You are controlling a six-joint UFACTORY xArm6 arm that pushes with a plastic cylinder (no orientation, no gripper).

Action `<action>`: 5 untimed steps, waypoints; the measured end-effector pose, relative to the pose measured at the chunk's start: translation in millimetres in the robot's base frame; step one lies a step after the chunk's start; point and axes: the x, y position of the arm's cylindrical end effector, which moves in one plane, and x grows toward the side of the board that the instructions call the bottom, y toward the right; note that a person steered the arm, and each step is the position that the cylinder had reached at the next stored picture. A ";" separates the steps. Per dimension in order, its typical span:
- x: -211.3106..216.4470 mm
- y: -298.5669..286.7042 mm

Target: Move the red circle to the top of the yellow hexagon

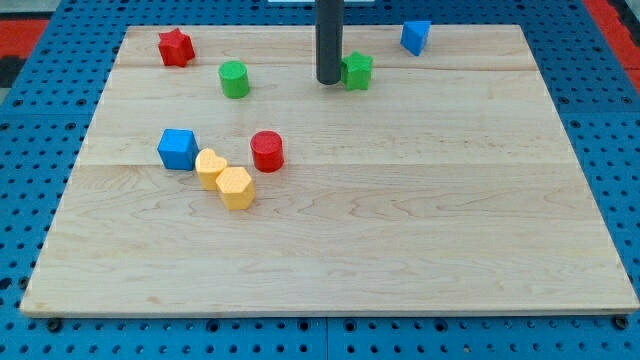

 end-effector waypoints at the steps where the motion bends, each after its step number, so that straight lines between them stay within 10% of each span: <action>1: 19.2 -23.6; 4: 56.4 -72.7; 5: 76.4 22.8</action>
